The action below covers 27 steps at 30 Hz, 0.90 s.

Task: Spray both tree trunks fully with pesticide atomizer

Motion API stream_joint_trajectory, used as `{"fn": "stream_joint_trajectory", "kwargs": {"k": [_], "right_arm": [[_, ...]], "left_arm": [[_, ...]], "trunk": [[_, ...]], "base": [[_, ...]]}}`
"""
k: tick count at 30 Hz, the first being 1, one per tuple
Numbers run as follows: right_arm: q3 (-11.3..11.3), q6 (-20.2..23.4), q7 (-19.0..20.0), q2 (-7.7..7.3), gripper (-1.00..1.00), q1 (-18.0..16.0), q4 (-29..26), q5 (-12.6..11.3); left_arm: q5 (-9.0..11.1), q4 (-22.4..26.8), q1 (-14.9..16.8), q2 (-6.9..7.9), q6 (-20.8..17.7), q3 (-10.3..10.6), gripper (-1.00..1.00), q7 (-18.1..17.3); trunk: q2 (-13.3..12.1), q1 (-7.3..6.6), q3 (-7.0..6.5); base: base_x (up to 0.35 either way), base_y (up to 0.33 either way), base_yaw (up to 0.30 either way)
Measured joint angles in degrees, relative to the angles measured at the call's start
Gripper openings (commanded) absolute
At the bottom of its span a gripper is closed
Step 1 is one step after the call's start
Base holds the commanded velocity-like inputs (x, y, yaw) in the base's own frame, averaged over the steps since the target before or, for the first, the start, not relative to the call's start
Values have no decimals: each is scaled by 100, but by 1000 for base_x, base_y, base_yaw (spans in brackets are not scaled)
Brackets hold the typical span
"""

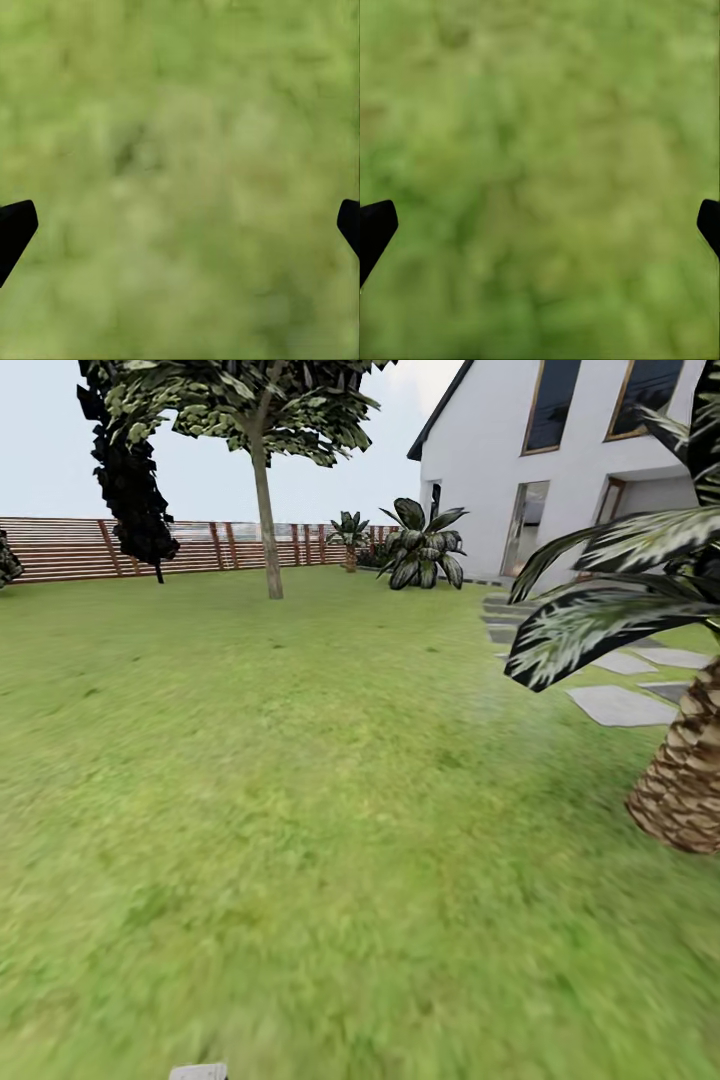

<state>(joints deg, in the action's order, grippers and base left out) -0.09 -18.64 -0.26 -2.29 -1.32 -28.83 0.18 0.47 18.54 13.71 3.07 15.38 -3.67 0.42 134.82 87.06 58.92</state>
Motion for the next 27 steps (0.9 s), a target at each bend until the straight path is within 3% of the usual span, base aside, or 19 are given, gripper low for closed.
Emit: {"fn": "stream_joint_trajectory", "kwargs": {"k": [27], "right_arm": [[14,1,0,0,100,0,1,0]], "left_arm": [[6,0,0,-2,0,5,100,-4]], "trunk": [[0,0,0]], "base": [[343,0,0]]}}
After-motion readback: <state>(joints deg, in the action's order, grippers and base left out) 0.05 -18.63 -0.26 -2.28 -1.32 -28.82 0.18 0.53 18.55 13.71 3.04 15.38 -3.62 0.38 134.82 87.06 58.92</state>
